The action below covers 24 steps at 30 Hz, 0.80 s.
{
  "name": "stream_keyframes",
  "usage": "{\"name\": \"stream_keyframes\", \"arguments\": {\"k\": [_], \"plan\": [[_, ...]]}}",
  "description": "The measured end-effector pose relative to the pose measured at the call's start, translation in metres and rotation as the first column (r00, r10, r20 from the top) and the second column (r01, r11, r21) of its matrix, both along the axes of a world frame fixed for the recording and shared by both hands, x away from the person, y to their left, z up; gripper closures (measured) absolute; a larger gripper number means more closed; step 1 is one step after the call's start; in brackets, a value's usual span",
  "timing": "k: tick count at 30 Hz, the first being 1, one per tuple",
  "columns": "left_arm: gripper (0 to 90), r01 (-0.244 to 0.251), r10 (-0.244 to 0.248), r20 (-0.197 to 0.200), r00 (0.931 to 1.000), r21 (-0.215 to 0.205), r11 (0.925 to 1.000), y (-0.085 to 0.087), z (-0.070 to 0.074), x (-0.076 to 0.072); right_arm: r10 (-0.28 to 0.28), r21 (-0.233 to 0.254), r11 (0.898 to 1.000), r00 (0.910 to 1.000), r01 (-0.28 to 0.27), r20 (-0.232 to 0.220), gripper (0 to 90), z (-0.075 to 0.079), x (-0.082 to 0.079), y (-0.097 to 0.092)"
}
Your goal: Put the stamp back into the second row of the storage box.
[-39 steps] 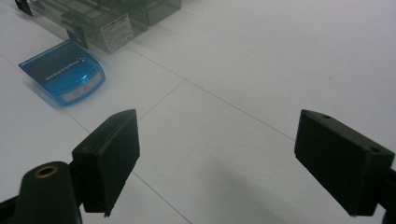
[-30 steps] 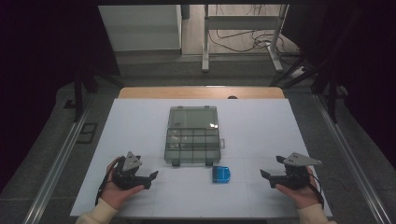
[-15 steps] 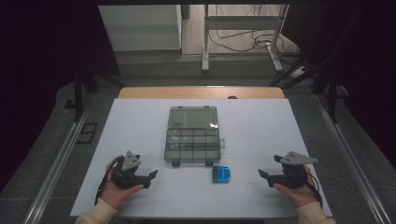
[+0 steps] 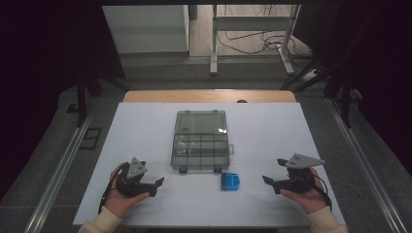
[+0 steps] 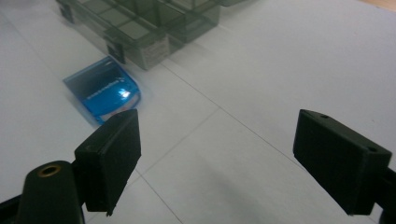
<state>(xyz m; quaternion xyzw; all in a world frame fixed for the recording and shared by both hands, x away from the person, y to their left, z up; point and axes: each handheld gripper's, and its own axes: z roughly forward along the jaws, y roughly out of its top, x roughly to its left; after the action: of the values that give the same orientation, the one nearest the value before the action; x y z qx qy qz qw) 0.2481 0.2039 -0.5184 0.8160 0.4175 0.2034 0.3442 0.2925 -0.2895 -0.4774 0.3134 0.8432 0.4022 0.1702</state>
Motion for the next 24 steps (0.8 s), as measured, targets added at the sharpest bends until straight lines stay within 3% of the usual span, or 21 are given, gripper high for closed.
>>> {"name": "stream_keyframes", "arguments": {"k": [10,13,18,19,24], "plan": [[11.5,-0.004,0.004,-0.004,1.0,-0.004,1.0,0.0,0.0,-0.001,0.107,-0.051,0.993,0.9942,-0.108,-0.008,15.0,0.012,0.007,0.029],[11.5,-0.002,0.002,-0.005,1.0,-0.002,1.0,-0.001,0.0,-0.002,0.165,-0.079,0.983,0.986,-0.166,-0.026,14.7,0.013,0.007,0.045],[11.5,-0.005,0.005,-0.004,1.0,-0.006,1.0,-0.002,0.0,-0.002,0.213,-0.1,0.971,0.9757,-0.217,-0.05,14.7,0.014,0.008,0.059],[11.5,-0.004,0.004,-0.005,1.0,-0.005,1.0,-0.002,0.0,-0.002,0.238,-0.116,0.963,0.9689,-0.245,-0.067,14.6,0.013,0.009,0.068],[11.6,-0.005,0.005,-0.006,1.0,-0.007,1.0,-0.002,0.0,-0.002,0.276,-0.152,0.945,0.956,-0.289,-0.1,14.2,0.01,0.014,0.086]]}}
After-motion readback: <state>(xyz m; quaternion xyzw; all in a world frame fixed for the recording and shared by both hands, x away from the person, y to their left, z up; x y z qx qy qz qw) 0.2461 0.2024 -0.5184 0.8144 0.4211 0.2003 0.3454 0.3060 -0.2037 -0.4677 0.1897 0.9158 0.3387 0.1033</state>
